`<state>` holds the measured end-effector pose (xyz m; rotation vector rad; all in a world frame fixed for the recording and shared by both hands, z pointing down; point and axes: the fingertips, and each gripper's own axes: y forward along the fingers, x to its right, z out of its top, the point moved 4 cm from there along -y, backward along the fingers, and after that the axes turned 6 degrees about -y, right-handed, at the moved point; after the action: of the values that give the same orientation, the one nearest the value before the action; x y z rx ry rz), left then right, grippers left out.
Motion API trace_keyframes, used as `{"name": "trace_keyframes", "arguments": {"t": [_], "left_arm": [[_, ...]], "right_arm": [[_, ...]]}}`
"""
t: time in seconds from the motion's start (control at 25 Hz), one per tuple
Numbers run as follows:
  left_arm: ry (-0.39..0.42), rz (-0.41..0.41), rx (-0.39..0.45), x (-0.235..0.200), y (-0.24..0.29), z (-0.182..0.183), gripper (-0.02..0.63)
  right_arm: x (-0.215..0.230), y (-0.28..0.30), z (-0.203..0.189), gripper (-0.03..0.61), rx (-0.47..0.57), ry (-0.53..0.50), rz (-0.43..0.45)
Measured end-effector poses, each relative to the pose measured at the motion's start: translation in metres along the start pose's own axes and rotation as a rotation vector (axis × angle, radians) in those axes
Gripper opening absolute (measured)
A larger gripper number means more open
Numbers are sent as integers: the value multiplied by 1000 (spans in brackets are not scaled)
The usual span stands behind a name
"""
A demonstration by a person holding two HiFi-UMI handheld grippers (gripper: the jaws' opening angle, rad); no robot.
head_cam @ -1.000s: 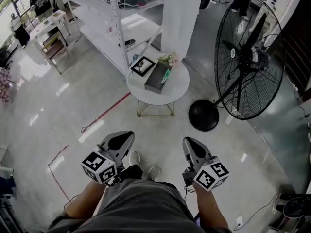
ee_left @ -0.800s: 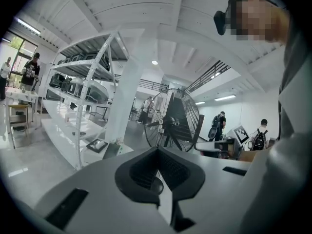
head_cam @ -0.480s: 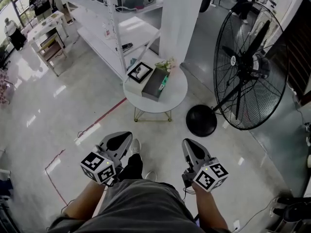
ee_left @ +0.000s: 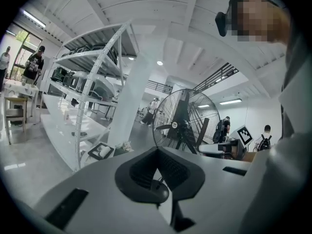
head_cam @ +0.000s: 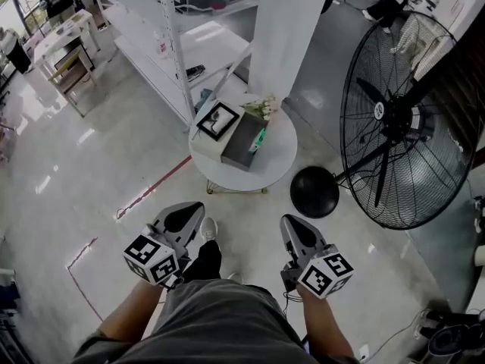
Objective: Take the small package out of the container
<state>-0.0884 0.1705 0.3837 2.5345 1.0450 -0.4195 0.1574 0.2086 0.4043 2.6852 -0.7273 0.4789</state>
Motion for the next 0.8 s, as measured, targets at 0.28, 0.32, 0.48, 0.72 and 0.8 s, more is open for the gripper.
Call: {"name": "trace_keyframes", "arguments": {"t": [0.28, 0.32, 0.48, 0.72, 0.8], "left_arm": [[-5, -27, -30, -55, 46, 28, 15], [-9, -29, -36, -62, 52, 32, 15], [-29, -44, -56, -93, 73, 45, 15], [-41, -72, -87, -139, 106, 68, 15], [-40, -87, -94, -155, 116, 72, 15]], "right_arm": [[19, 64, 15, 23, -24, 23, -21], [22, 73, 18, 23, -28, 26, -26], [34, 108, 26, 23, -46, 34, -49], [46, 162, 38, 23, -65, 46, -79], [49, 178, 43, 23, -72, 47, -91]]}}
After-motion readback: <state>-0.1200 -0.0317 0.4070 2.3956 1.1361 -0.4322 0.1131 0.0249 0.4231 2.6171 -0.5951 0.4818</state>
